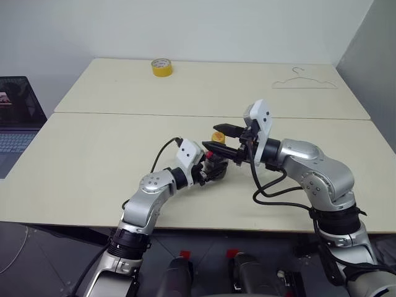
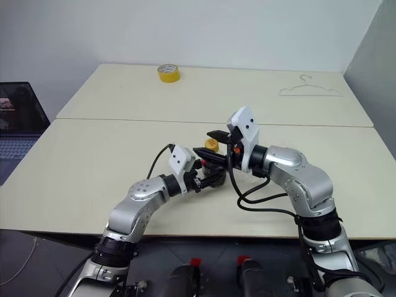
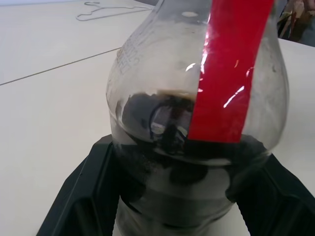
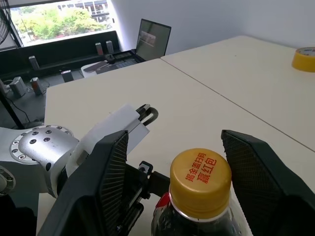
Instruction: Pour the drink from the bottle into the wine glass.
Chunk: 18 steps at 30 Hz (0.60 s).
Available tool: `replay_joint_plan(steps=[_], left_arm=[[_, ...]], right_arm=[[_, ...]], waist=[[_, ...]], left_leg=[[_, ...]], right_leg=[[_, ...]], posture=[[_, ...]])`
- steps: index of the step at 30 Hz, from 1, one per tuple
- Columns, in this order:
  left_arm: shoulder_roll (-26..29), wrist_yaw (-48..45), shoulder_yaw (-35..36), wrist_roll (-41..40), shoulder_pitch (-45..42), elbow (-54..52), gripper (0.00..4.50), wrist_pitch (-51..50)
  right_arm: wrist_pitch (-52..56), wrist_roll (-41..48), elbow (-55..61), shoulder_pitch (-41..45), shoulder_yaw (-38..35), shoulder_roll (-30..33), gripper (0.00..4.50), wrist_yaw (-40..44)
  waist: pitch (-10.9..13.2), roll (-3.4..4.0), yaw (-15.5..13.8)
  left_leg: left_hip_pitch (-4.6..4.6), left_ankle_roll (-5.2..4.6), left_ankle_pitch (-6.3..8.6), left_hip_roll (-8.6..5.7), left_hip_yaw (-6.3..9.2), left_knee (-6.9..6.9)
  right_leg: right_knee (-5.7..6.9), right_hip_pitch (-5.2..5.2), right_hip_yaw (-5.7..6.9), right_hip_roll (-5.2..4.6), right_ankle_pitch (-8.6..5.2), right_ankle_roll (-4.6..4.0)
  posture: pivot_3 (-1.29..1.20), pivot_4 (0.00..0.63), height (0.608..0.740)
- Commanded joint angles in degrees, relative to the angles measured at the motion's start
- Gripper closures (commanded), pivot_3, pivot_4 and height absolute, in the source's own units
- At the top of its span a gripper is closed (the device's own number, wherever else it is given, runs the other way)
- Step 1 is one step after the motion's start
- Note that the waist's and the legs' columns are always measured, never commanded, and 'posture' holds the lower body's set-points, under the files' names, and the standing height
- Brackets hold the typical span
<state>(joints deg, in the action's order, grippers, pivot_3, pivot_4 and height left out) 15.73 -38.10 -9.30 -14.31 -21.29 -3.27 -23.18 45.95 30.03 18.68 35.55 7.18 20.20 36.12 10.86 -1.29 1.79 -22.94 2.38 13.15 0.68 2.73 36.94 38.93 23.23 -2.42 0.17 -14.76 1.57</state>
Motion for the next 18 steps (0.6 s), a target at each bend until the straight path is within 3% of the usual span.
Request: replay_joint_plan(steps=[1, 6, 12, 18], left_arm=[[0.1, 1.0, -0.2, 1.2, -0.3, 0.8, 1.45, 0.2], [0.2, 1.1, -0.3, 1.3, 0.0, 0.7, 1.45, 0.3], [0.3, 1.0, -0.4, 1.4, 0.1, 0.6, 1.45, 0.3], [0.1, 0.9, -0.8, 1.3, 0.4, 0.2, 1.45, 0.1]], right_arm=[[-0.5, -0.5, 0.4, 1.4, 0.7, 0.1, 1.24, 0.1], [-1.1, -1.2, -0.4, 1.6, 0.5, 0.3, 1.24, 0.6], [-1.9, -1.9, -1.4, 2.0, 0.4, -0.5, 3.15, 0.3], [-3.3, -1.9, -2.8, 2.7, 0.2, 0.6, 3.21, 2.5]], waist=[[0.0, 0.00, 0.0], [0.0, 0.00, 0.0], [0.0, 0.00, 0.0], [0.0, 0.00, 0.0]], left_leg=[[0.00, 0.00, 0.00, 0.00, 0.00, 0.00], [0.00, 0.00, 0.00, 0.00, 0.00, 0.00], [-0.01, 0.00, 0.00, 0.00, -0.01, -0.01], [0.00, 0.00, 0.00, 0.00, 0.00, -0.02]], right_leg=[[0.00, 0.00, 0.00, 0.00, 0.00, 0.00], [0.00, 0.00, 0.00, 0.00, 0.00, 0.00], [-0.03, 0.00, 0.00, 0.00, 0.00, 0.00], [-0.04, 0.00, 0.00, 0.00, -0.01, 0.00]], posture=[[0.00, 0.150, 0.740], [0.00, 0.150, 0.740], [0.00, 0.150, 0.740], [0.00, 0.150, 0.740]])
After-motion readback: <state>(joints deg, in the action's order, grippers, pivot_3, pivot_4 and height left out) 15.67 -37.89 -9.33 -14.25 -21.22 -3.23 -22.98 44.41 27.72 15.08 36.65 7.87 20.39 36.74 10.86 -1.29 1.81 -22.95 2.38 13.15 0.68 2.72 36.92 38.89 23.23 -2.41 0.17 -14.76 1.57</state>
